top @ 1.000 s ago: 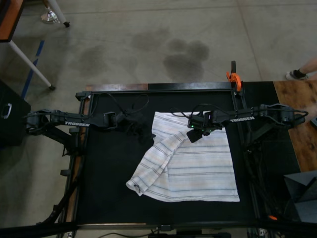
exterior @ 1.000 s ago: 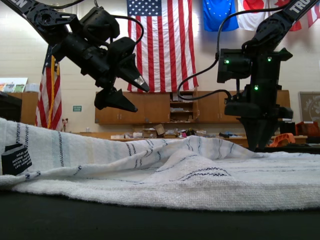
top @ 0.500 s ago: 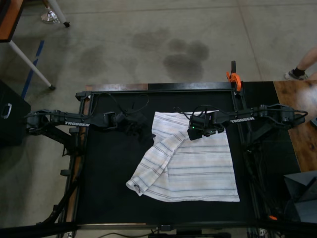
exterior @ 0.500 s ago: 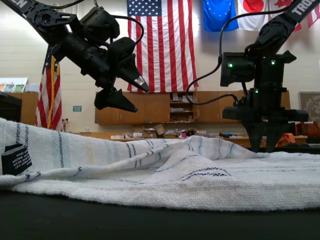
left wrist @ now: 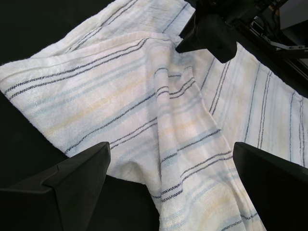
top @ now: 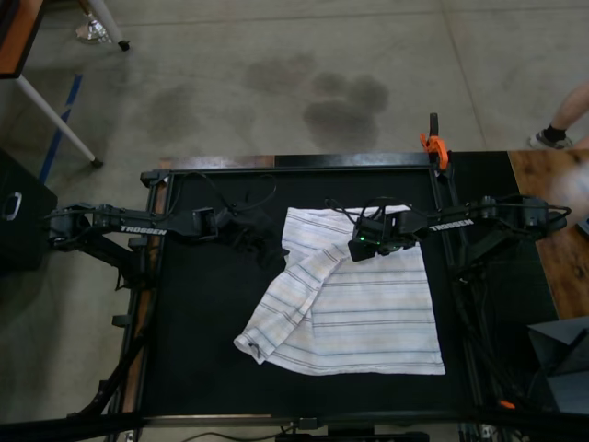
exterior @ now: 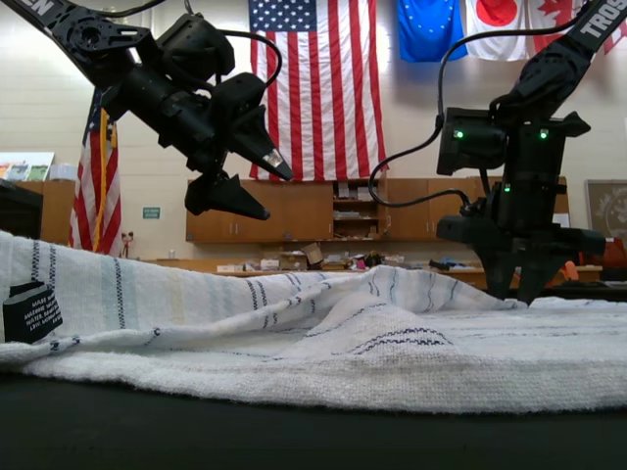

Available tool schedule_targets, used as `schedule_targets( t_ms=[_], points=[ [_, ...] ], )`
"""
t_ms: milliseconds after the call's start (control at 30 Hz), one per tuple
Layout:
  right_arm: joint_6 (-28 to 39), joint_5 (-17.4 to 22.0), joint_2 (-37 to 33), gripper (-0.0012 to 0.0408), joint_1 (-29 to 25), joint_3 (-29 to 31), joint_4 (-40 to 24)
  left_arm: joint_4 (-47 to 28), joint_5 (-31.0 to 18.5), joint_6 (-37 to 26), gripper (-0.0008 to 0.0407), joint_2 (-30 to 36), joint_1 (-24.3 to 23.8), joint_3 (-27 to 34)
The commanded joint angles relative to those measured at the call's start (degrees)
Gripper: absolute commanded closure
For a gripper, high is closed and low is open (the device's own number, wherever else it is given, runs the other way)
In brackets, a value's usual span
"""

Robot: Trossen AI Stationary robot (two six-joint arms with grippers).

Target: Fold the towel

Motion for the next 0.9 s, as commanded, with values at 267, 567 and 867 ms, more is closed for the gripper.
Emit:
schedule_targets(
  t_ms=[267,567,867],
  points=[
    [-1.81,0.46,0.17,0.0393,0.0,2.36,-0.94,0.0,0.0,0.04,0.0046,0.0,0.0,0.0],
    [-0.59,0.81,0.17,0.0372,-0.13,5.22,-5.6,-0.02,0.0,0.04,0.0046,0.0,0.0,0.0],
    [-1.6,1.01,0.17,0.0366,-0.15,5.55,-7.63,-0.04,0.0,0.04,0.0046,0.0,0.0,0.0]
  ],
)
